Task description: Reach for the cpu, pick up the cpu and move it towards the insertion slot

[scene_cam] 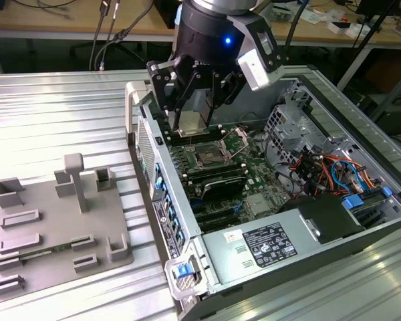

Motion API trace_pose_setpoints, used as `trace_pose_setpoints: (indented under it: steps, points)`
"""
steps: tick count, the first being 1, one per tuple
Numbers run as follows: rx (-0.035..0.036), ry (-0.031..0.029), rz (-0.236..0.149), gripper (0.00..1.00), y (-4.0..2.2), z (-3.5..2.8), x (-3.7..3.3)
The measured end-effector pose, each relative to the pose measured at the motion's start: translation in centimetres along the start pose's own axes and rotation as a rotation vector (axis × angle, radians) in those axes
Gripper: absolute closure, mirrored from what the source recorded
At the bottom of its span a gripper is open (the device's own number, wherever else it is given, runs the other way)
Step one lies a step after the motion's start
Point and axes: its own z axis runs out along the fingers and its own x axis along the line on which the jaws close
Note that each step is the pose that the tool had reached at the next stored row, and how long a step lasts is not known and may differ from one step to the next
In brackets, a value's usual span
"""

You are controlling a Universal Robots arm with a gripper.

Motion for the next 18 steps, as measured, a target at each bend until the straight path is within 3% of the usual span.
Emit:
trace_pose_setpoints:
  steps: [18]
  points:
    - [-0.0001,-0.0001,0.0,0.45,-0.05,-0.02,-1.72]
